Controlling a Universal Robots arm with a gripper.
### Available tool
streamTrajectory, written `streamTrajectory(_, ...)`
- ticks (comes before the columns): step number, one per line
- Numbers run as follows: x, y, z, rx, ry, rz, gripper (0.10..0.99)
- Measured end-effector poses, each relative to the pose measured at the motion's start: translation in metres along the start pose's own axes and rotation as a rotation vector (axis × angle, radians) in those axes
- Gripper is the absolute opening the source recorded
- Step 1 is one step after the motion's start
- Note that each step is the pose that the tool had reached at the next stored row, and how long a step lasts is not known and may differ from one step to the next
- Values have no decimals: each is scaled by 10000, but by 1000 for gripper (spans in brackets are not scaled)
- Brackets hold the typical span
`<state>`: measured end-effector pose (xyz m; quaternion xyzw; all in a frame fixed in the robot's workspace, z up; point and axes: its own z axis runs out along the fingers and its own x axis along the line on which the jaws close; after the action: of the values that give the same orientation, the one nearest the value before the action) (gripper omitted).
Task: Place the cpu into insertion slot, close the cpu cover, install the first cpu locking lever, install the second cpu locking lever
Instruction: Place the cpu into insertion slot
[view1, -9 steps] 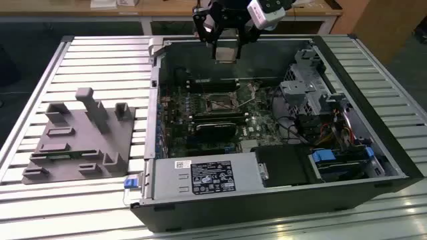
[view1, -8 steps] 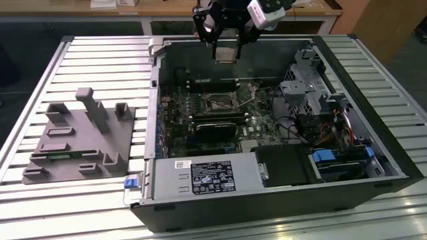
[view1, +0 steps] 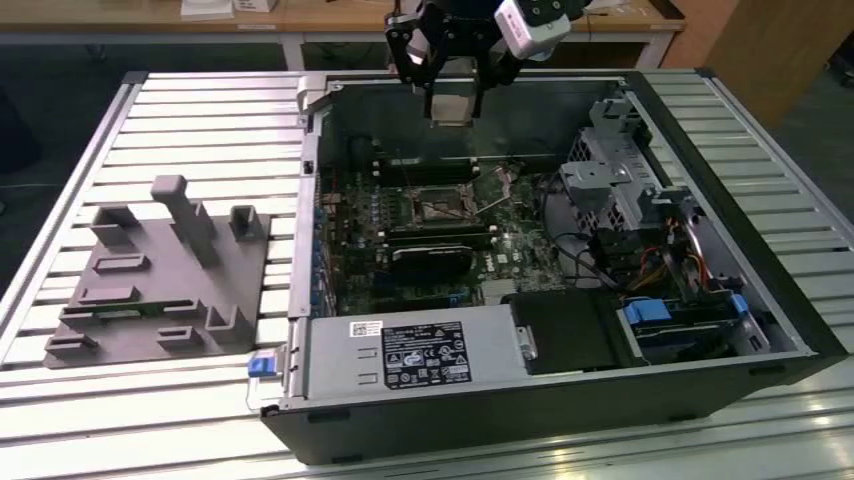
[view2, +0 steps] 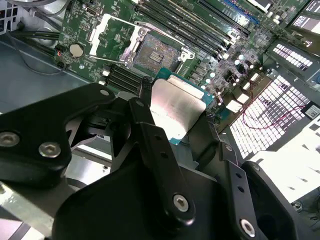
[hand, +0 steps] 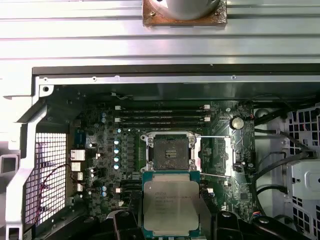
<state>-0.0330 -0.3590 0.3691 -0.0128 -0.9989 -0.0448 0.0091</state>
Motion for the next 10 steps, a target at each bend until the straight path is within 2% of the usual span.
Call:
streamTrajectory(5, 0, 0, 3, 0, 0, 0, 537)
streamTrajectory(7, 0, -3, 30, 0, -18, -2, 537)
streamTrajectory(8, -2, -19, 215, -2, -97, -9, 537)
streamTrajectory(10, -2, -20, 230, 159, -103, -6, 537)
